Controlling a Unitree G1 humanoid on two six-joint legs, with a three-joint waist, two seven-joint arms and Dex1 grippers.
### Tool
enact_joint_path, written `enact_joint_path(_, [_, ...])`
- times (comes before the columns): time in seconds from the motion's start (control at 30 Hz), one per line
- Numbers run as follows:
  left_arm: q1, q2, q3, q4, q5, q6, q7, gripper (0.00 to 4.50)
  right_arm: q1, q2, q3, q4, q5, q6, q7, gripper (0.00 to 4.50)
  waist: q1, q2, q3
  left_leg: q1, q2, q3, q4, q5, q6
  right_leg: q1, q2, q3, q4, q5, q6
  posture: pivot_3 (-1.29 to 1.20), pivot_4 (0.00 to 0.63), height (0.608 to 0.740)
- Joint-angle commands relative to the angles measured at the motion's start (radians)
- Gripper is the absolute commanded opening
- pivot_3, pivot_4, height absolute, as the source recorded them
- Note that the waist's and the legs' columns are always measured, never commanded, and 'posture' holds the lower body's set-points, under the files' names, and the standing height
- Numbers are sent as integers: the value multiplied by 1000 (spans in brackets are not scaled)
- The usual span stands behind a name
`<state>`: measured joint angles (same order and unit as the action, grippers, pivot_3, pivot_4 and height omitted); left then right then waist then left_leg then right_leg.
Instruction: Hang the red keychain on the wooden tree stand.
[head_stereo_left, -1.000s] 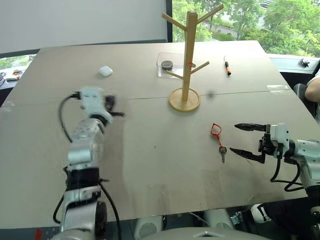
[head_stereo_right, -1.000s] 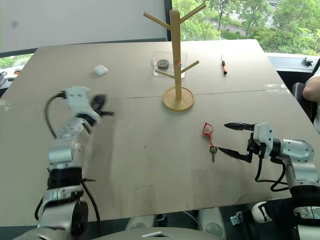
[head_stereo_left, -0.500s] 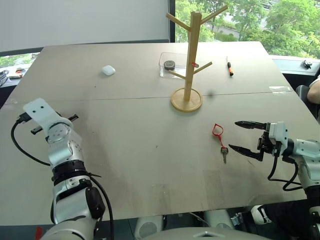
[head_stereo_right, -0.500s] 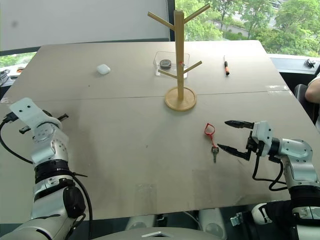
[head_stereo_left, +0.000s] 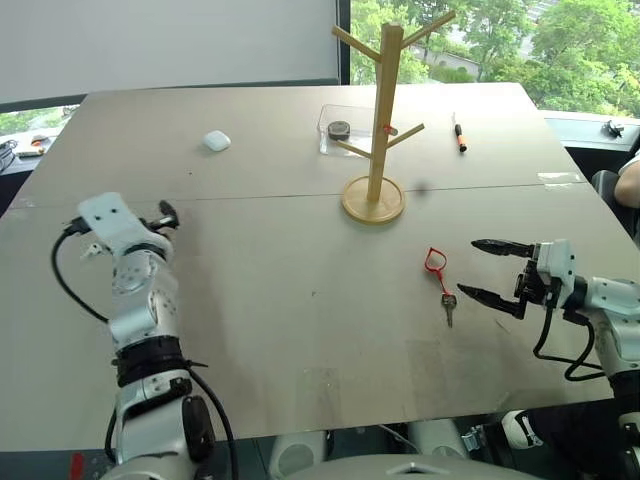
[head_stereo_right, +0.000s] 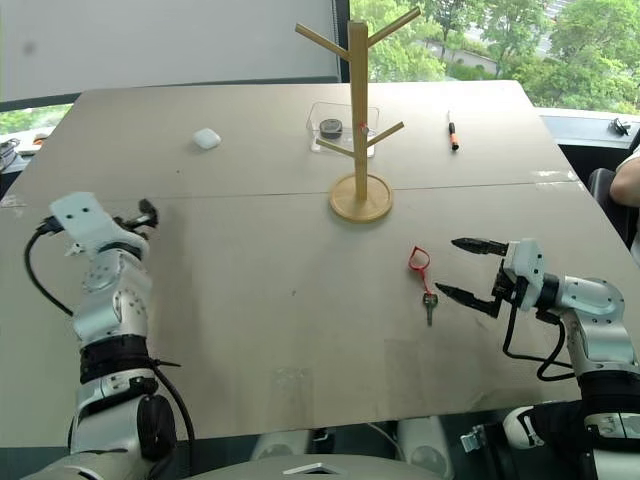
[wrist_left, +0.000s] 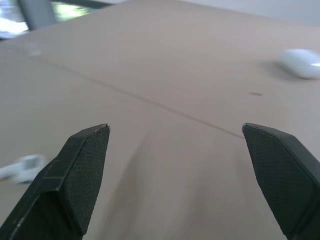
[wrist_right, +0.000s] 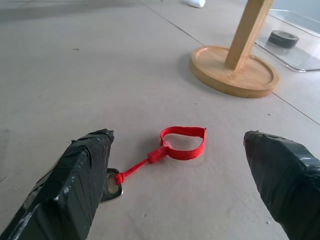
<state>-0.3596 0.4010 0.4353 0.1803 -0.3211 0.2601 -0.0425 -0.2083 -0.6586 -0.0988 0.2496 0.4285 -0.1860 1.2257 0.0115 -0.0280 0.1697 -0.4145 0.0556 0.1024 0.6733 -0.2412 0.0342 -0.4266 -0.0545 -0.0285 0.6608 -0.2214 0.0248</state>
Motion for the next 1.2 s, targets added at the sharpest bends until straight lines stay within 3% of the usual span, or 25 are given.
enact_joint_path(0.03, [122, 9, -89, -272, -114, 3, -241, 4483, 11, -3, -36, -109, -4, 116, -131, 4500, -3, 0, 0, 0, 0, 0, 0, 0, 0, 0, 0, 1, 0, 0, 0, 0, 150, 740])
enact_joint_path(0.3, [423, 79, -209, -536, -195, -64, -602, 4483, 94, 76, -23, -599, 68, 617, -559, 4500, -6, 1, -1, 0, 2, -4, -1, -3, 4, -2, 0, 2, 1, -1, -1, 0, 150, 740])
enact_joint_path(0.53, [543, 112, -239, -517, -141, -245, -786, 4483, 23, 79, 12, -859, 72, 1104, -847, 4500, 4, 1, -1, -1, 2, -4, -1, -3, 5, -3, -2, 1, 0, -3, -5, 0, 150, 740])
enact_joint_path(0.67, [561, 135, -268, -486, -108, -389, -907, 4483, -54, 166, 1, -982, 128, 1420, -995, 4500, 1, 1, -1, -2, 2, -4, -1, -3, 5, -3, -2, 1, -1, -3, -5, 0, 150, 740])
enact_joint_path(0.83, [599, 158, -321, -464, -99, -446, -1003, 4483, -67, 245, -11, -1054, 140, 1590, -1057, 4500, 0, 1, -1, -2, 2, -5, -3, -3, 5, -4, -2, 1, -2, -3, -5, 0, 150, 740])
enact_joint_path(1.2, [660, 194, -396, -434, -99, -436, -1085, 4483, -87, 304, 5, -1034, 95, 1696, -1096, 4500, -4, 1, -1, -3, 2, -6, -3, -3, 6, -4, -1, 0, -2, -4, -5, 0, 150, 740])
